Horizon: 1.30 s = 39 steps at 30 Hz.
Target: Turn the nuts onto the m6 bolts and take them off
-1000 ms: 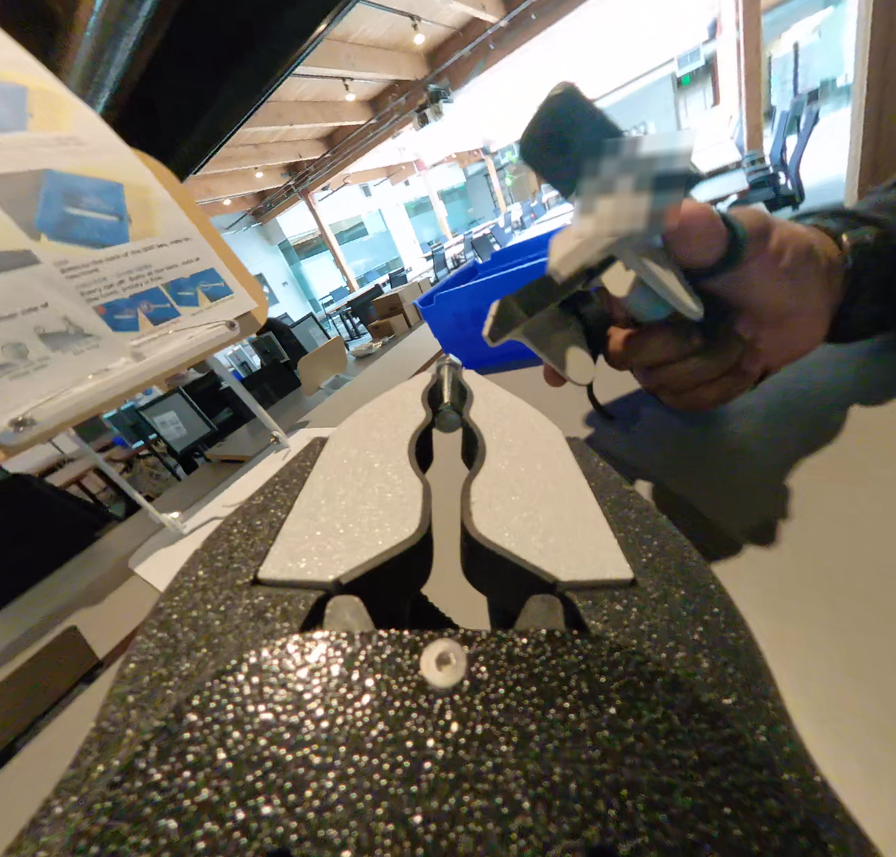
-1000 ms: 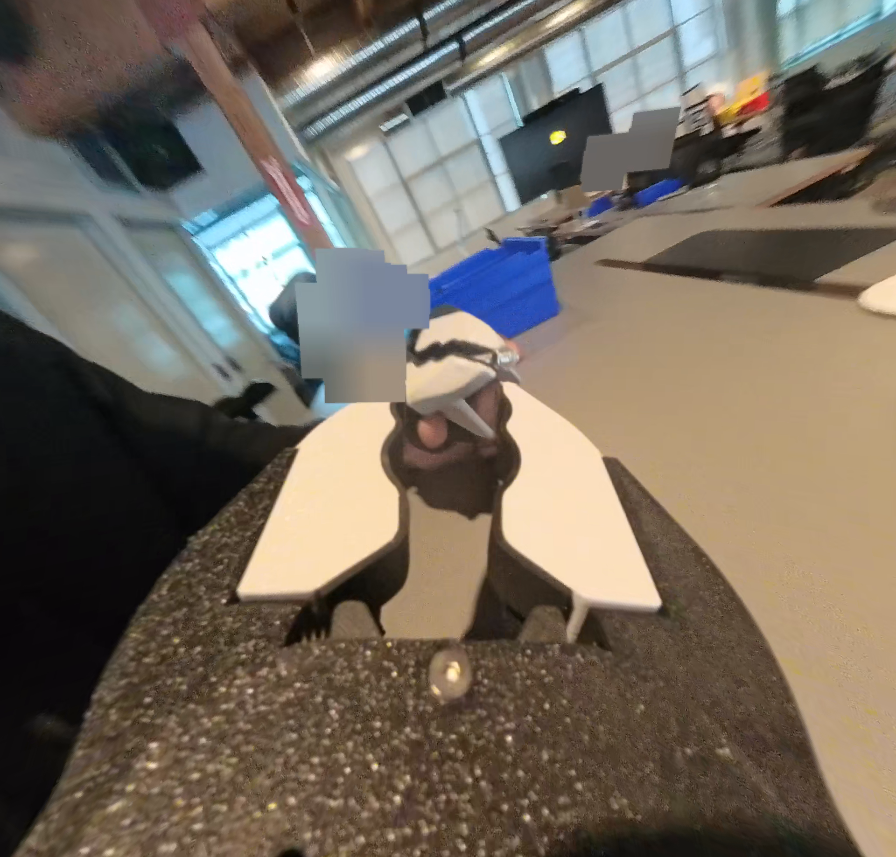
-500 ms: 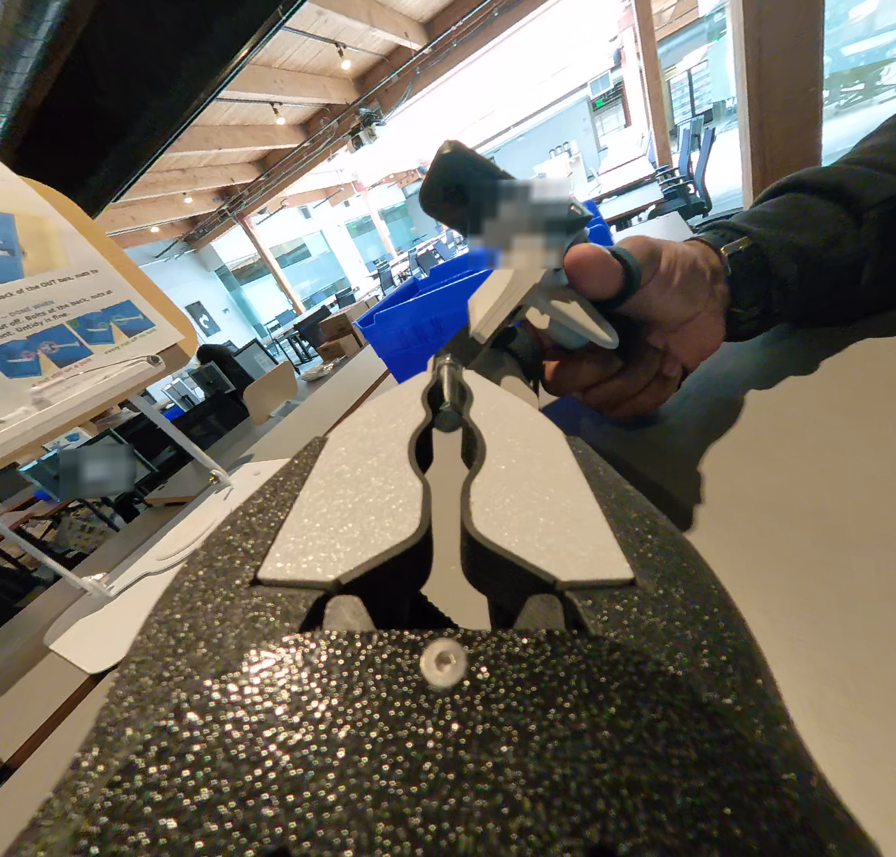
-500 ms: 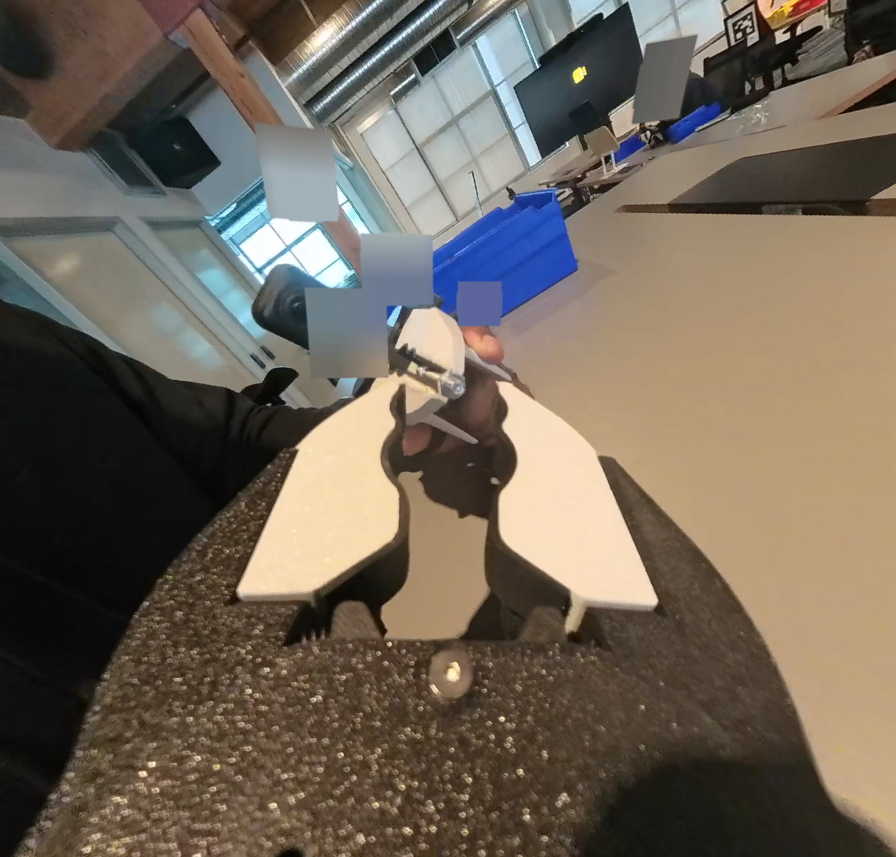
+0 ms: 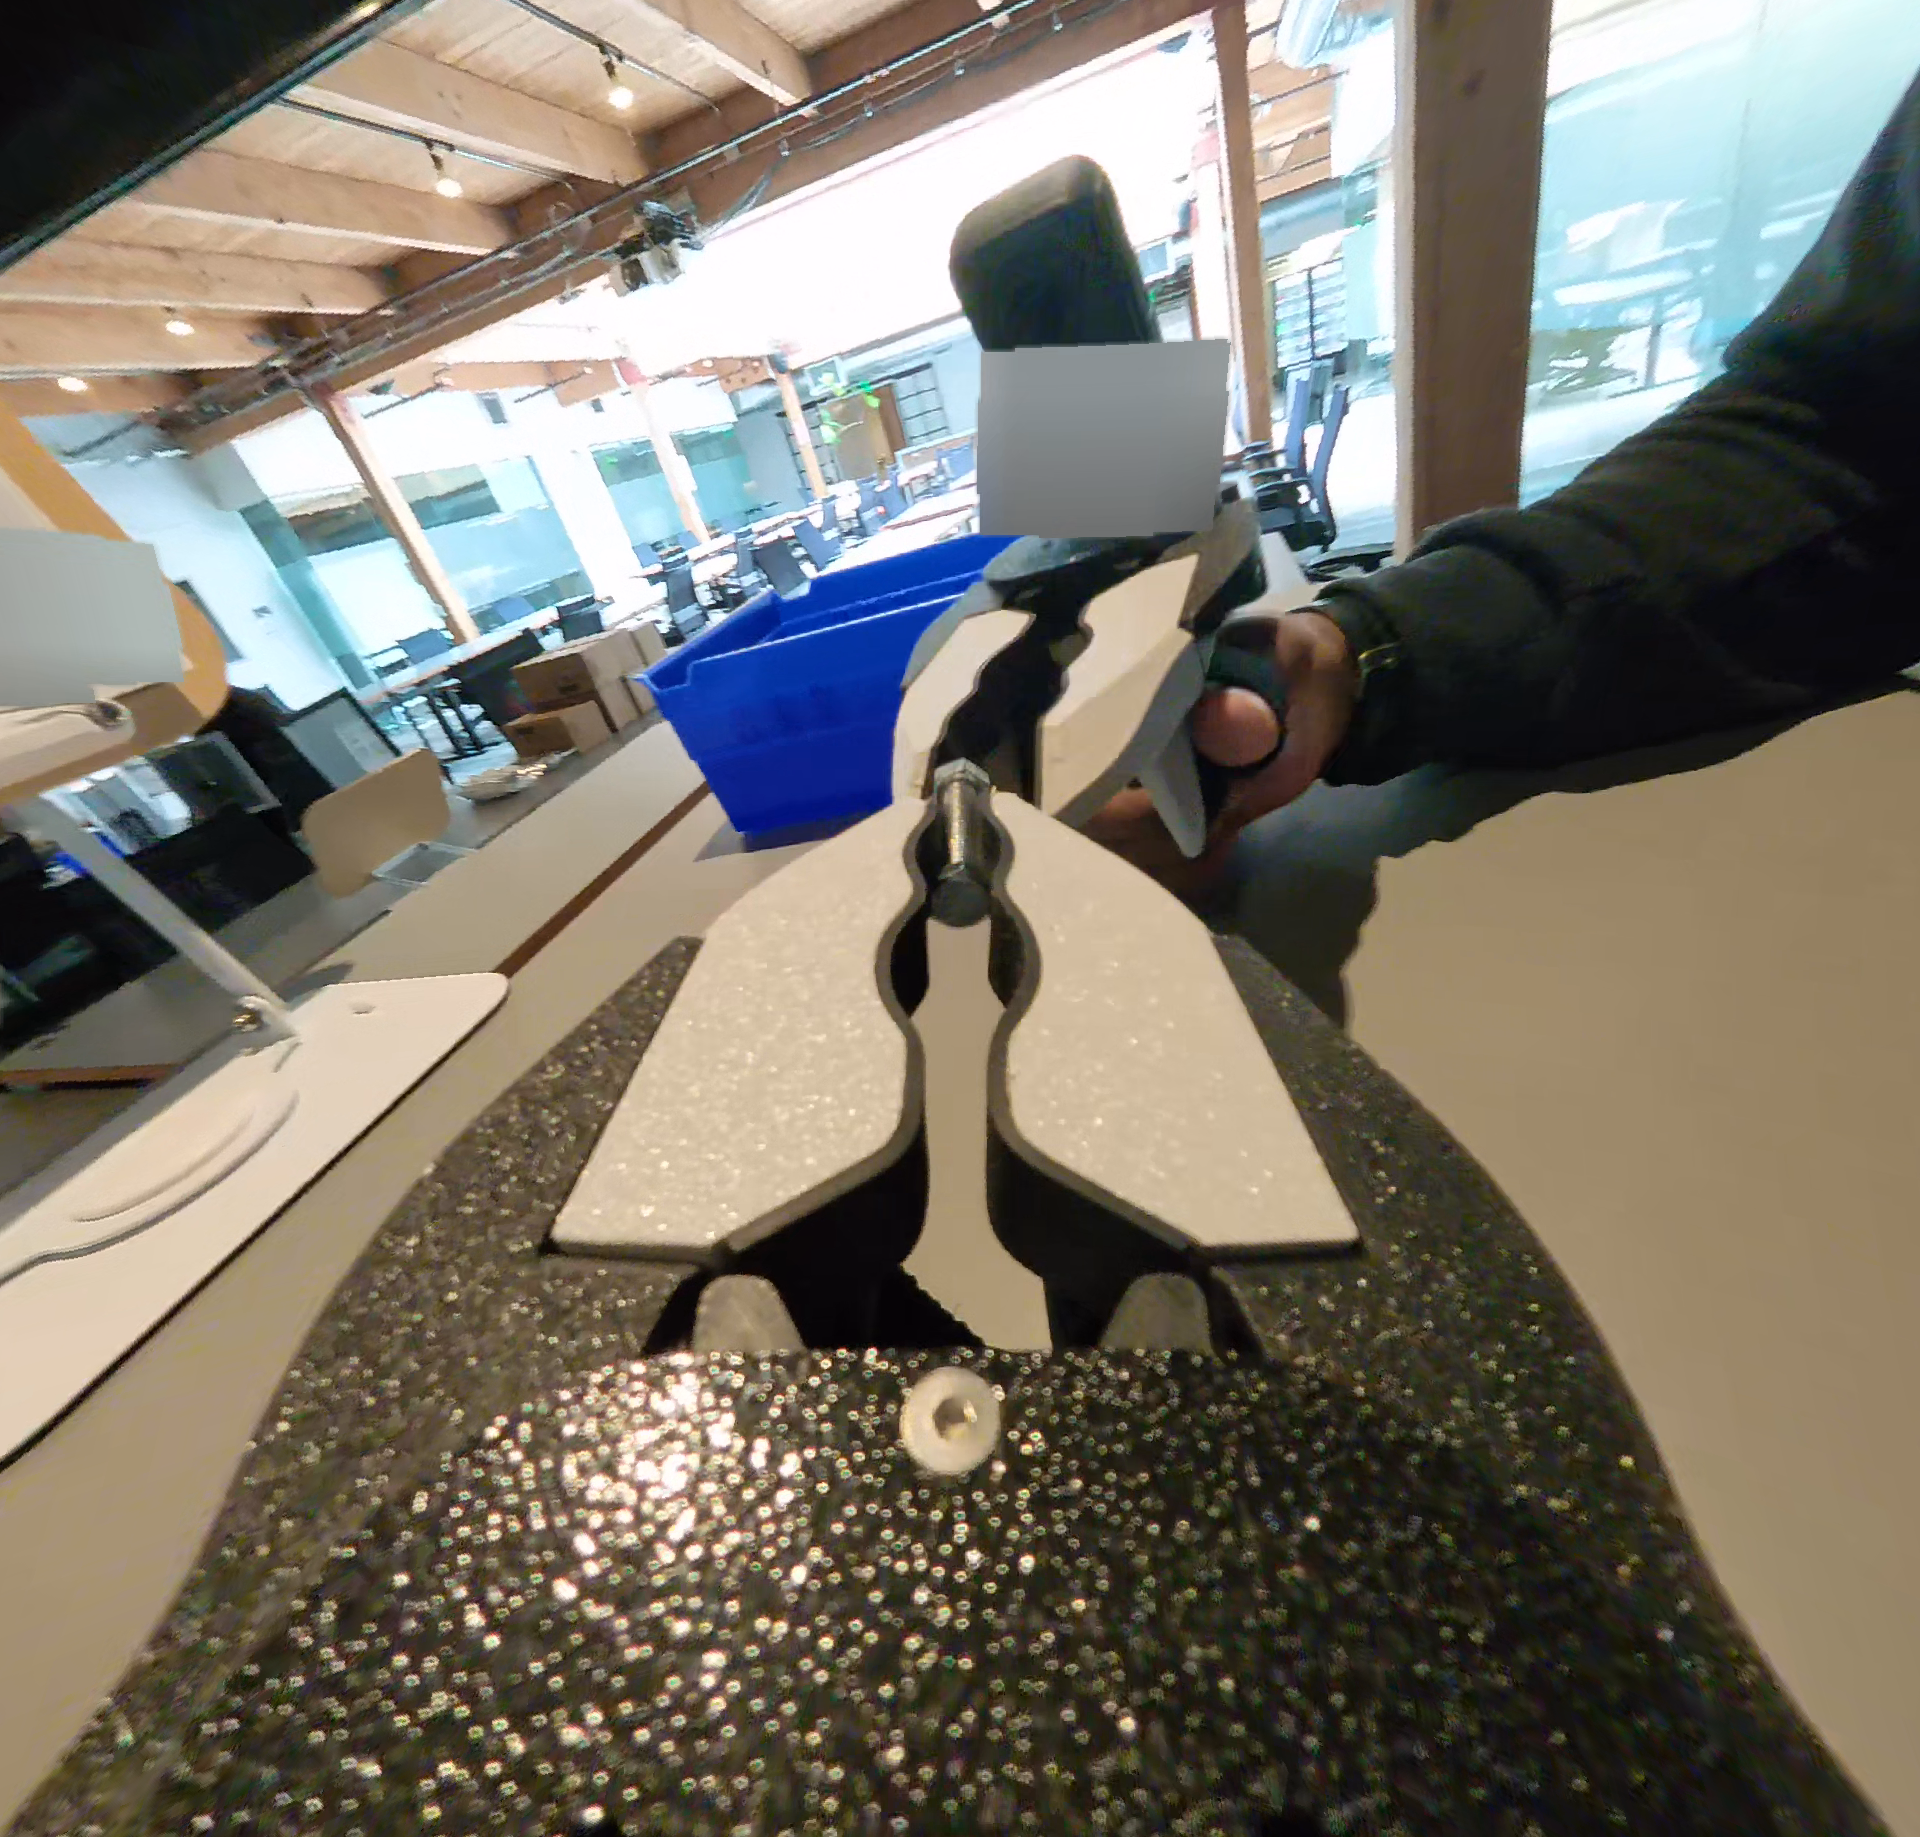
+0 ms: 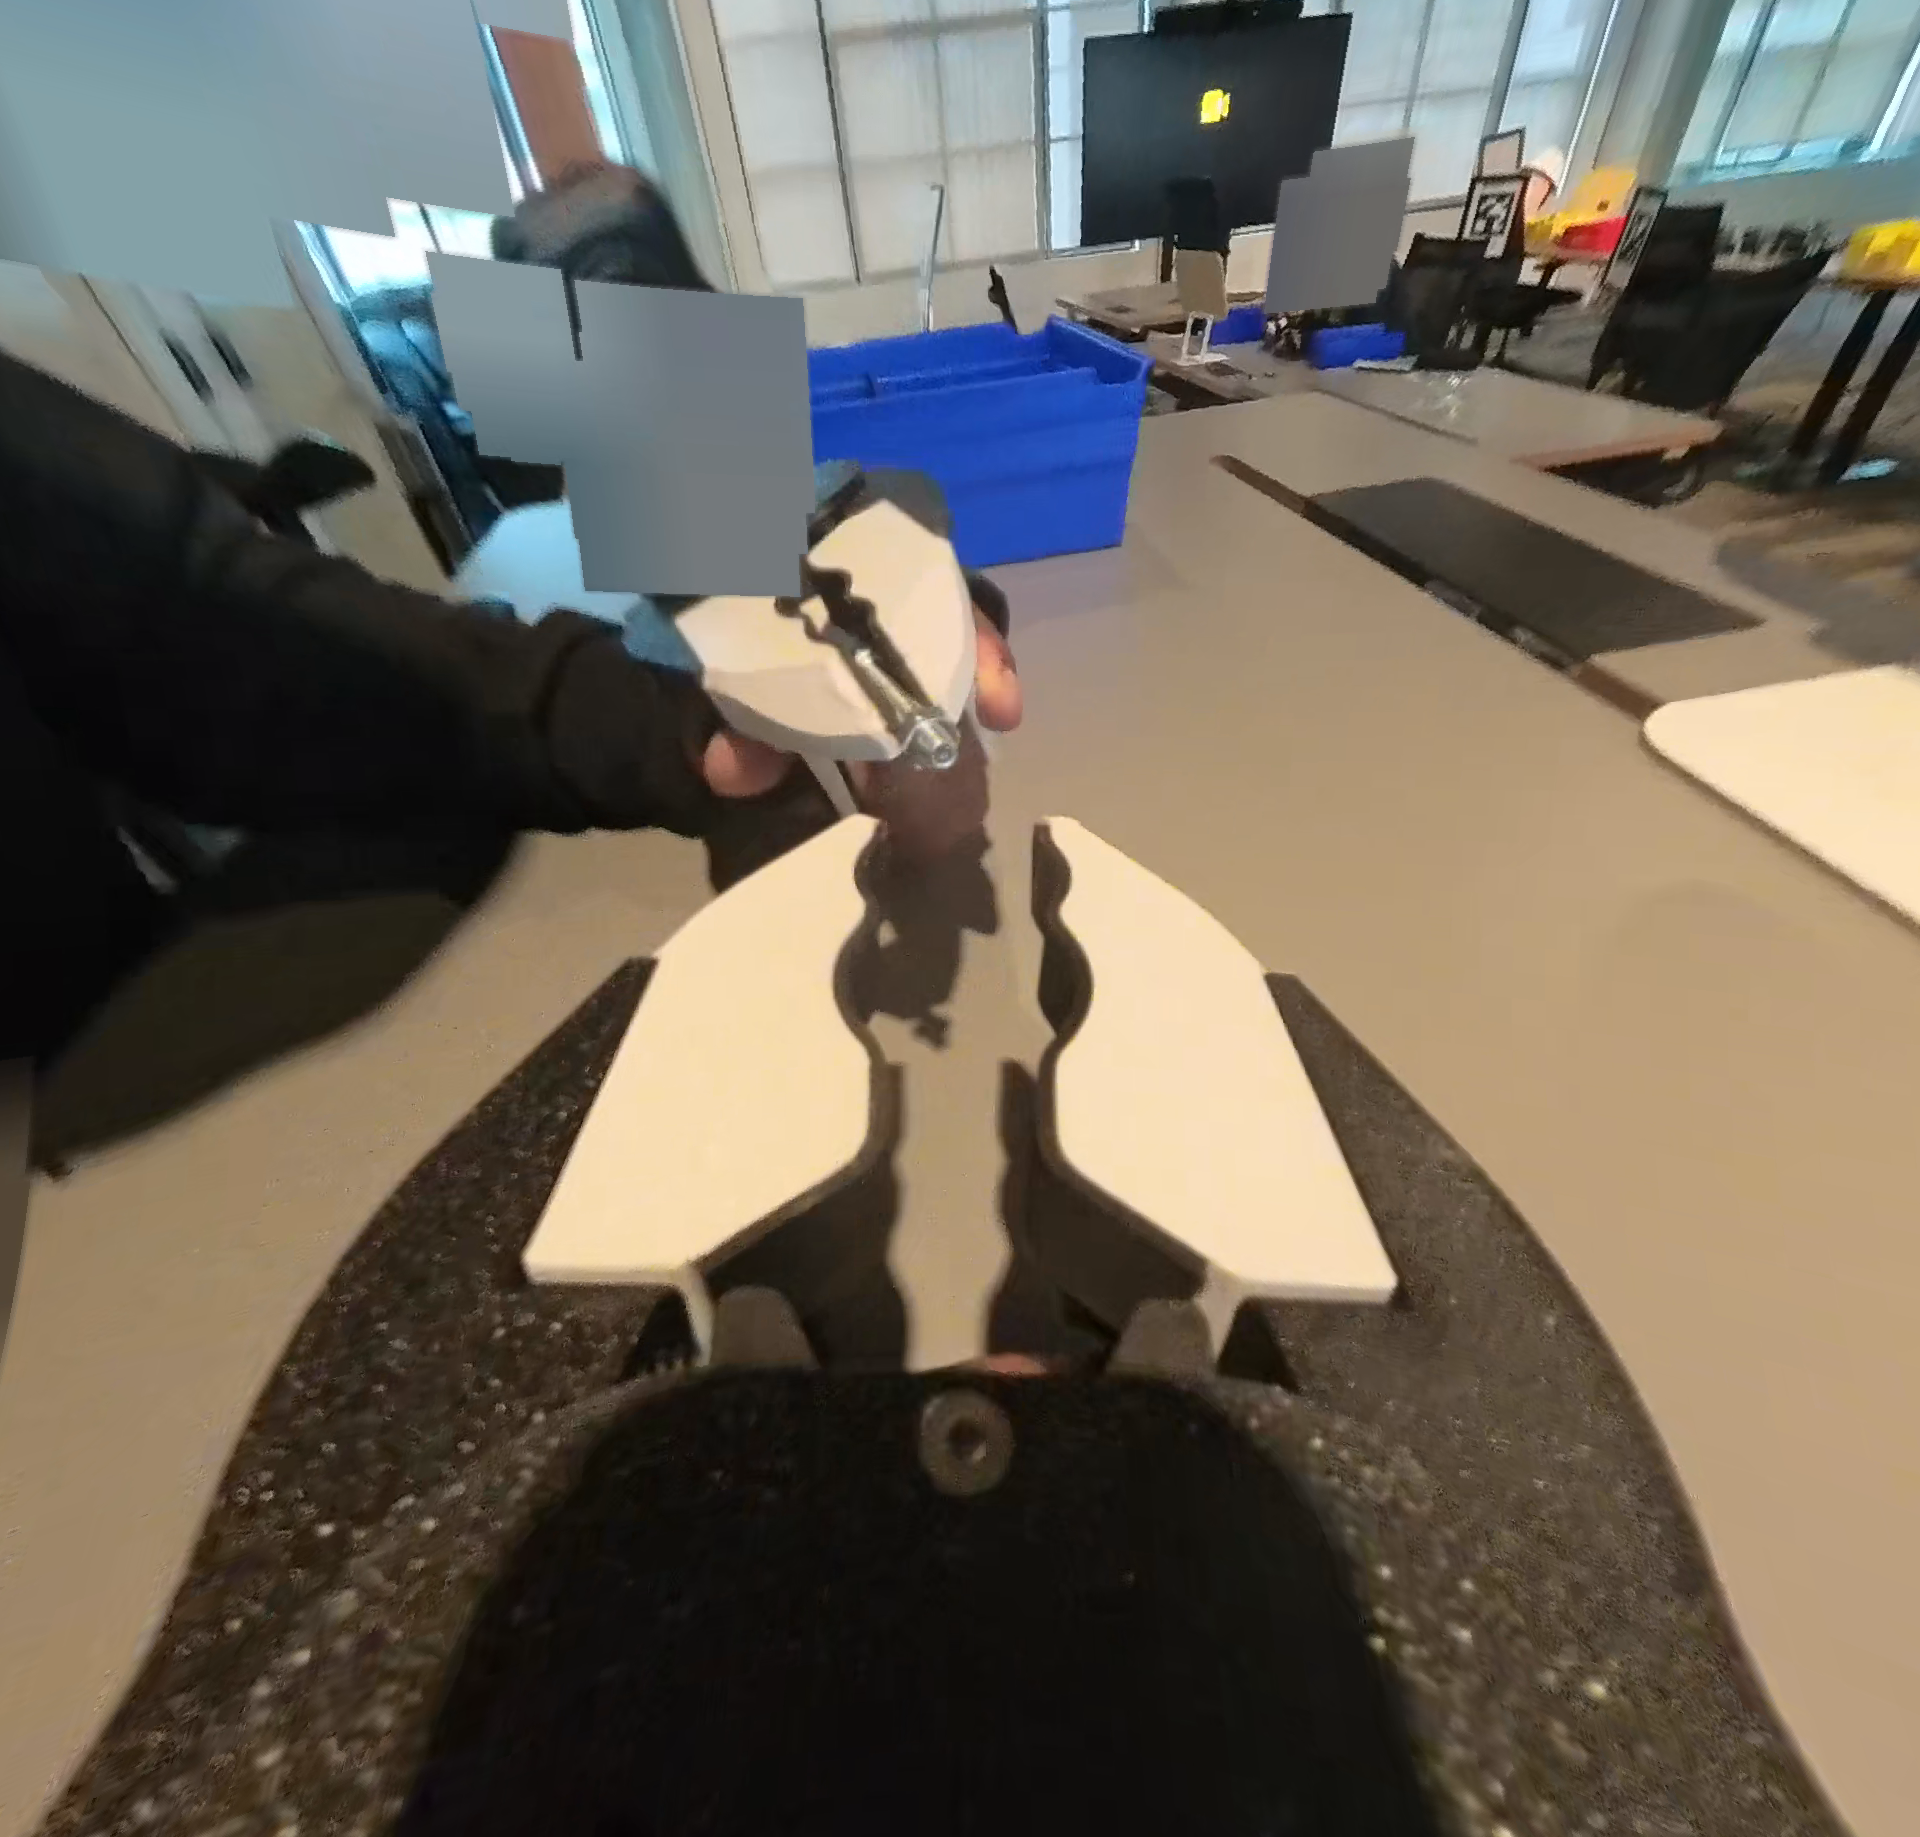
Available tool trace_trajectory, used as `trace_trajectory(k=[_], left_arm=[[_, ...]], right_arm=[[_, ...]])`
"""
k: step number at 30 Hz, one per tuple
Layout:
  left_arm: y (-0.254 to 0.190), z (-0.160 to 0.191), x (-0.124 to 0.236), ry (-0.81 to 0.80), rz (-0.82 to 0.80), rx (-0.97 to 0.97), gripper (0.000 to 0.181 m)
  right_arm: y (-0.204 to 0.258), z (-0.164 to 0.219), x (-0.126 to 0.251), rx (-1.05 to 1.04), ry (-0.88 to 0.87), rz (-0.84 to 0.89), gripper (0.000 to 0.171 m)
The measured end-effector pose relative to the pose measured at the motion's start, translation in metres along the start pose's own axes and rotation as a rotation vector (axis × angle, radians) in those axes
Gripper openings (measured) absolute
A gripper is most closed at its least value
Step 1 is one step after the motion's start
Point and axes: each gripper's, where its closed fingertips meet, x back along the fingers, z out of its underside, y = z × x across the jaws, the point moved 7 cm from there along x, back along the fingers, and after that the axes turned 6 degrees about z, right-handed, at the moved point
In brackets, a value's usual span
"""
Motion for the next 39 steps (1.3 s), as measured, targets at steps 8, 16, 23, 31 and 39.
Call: trace_trajectory(k=[8,16,23,31,39], left_arm=[[-0.004,0.0,0.0,0.018,0.078,0.041,0.005],[-0.009,0.005,-0.002,0.106,0.098,-0.031,0.005],[-0.015,0.013,-0.004,0.201,0.107,-0.139,0.005],[0.012,0.004,0.01,0.062,-0.077,0.034,0.005],[0.032,0.001,0.026,-0.069,-0.167,0.229,0.005]], right_arm=[[0.016,-0.003,-0.003,0.2,-0.015,0.04,0.025],[0.015,-0.003,-0.007,0.001,0.098,-0.041,0.011],[-0.001,0.015,-0.01,-0.648,0.202,-0.27,0.011],[-0.013,-0.008,0.004,-0.402,-0.096,-0.139,0.034],[-0.015,0.004,0.0,-0.128,-0.133,0.077,0.031]])
